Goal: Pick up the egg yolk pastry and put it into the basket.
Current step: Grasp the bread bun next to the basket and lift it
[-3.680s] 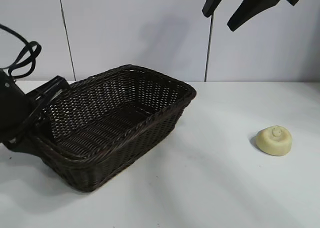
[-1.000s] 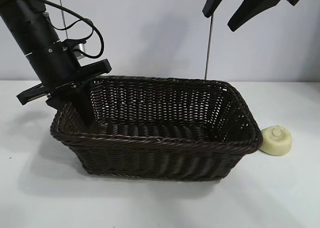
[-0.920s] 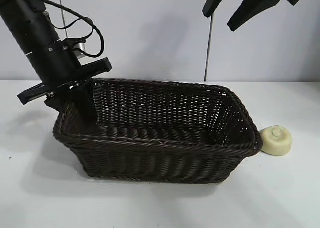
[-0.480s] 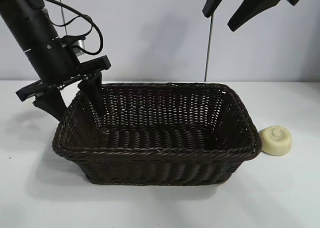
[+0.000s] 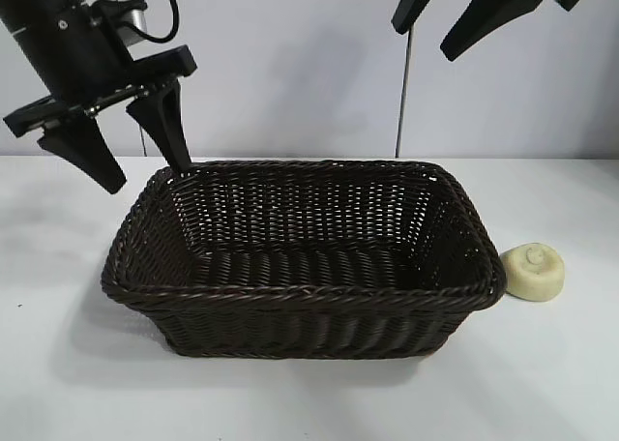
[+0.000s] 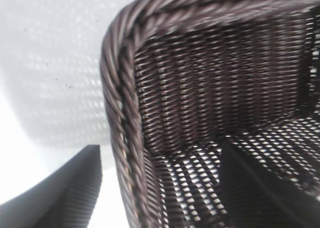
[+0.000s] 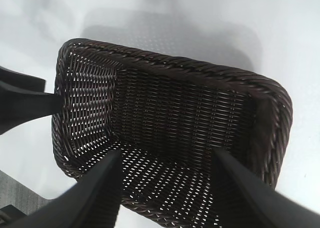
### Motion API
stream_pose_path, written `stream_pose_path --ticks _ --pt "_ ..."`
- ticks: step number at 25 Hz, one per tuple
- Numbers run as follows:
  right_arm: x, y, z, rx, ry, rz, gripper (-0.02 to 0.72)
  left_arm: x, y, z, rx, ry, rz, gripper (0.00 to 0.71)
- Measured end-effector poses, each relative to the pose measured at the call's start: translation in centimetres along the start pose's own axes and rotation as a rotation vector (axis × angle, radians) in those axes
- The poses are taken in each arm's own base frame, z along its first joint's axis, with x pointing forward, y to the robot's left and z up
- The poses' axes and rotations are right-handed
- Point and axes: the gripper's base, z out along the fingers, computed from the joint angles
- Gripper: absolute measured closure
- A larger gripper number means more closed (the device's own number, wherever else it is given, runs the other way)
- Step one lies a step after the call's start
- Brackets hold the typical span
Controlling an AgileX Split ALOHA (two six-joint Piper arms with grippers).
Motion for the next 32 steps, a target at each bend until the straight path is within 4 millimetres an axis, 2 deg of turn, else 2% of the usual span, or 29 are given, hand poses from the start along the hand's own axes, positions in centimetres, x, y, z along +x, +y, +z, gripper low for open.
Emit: stream_pose_path --ticks 9,14,18,25,32 --pt "0.0 0.0 0.0 0.0 0.0 0.0 0.314 1.6 -2.5 -6.3 0.039 -0.142 0.052 0.221" --pt "0.0 0.0 0.0 0.0 -0.001 0.0 0.314 2.2 -3.5 -8.2 0.092 -0.187 0.053 0.221" --pt "0.0 0.0 0.0 0.001 -0.001 0.0 0.314 2.4 -3.7 -7.9 0.129 -0.2 0.029 0.222" --pt "0.0 0.0 0.0 0.001 -0.001 0.0 0.314 3.4 -3.1 -4.7 0.23 -0.18 -0.076 0.222" --pt "0.0 0.0 0.0 0.001 -0.001 0.0 0.314 3.4 -3.0 -4.5 0.232 -0.196 -0.062 0.222"
